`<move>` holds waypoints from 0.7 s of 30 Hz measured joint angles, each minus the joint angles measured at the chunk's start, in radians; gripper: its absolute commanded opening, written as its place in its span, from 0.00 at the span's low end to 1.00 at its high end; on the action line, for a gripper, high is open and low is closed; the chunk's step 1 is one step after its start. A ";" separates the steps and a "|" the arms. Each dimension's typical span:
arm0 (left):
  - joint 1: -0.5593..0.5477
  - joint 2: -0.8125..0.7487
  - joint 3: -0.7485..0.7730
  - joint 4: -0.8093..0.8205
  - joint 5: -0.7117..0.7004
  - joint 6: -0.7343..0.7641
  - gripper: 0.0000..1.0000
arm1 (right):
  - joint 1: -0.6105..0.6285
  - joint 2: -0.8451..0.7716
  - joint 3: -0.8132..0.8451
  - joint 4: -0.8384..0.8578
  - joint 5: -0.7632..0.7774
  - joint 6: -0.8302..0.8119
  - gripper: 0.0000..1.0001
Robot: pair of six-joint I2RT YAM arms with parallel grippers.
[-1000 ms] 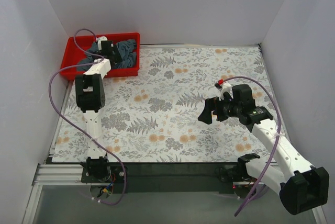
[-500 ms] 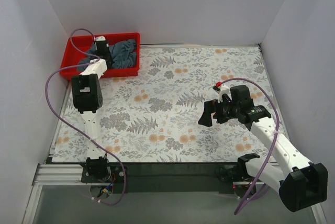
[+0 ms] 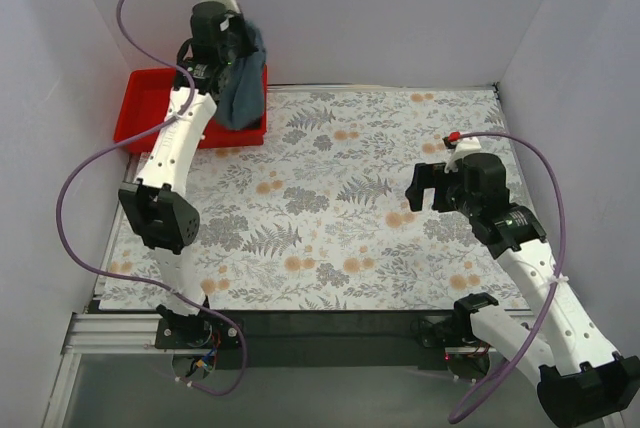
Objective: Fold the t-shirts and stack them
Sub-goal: Grab the tshirt from the pile, then move the tshirt to the center of the board
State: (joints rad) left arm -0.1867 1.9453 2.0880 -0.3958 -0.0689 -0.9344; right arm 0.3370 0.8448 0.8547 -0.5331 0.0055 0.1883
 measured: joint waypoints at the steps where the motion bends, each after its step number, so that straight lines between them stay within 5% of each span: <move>1: -0.056 -0.023 0.032 0.001 0.008 0.000 0.00 | 0.000 -0.003 0.011 0.000 0.028 0.000 0.98; 6: -0.324 -0.112 0.138 0.008 0.139 -0.026 0.00 | 0.000 -0.009 0.054 -0.006 0.155 0.000 0.98; 10: -0.398 -0.171 0.140 0.016 0.235 -0.062 0.00 | 0.000 -0.040 0.060 -0.023 0.233 -0.003 0.98; 16: -0.393 -0.340 -0.190 0.111 0.248 -0.075 0.00 | 0.000 -0.107 0.067 -0.035 0.271 -0.039 0.96; 20: -0.391 -0.429 -0.549 0.211 0.167 -0.076 0.26 | 0.000 -0.135 0.064 -0.046 0.236 -0.053 0.95; 21: -0.391 -0.435 -0.648 0.235 0.132 -0.077 0.42 | 0.000 -0.140 0.063 -0.049 0.222 -0.053 0.95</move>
State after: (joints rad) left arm -0.5774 1.5105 1.4403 -0.1612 0.0631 -1.0111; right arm 0.3370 0.7052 0.9173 -0.5823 0.2279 0.1356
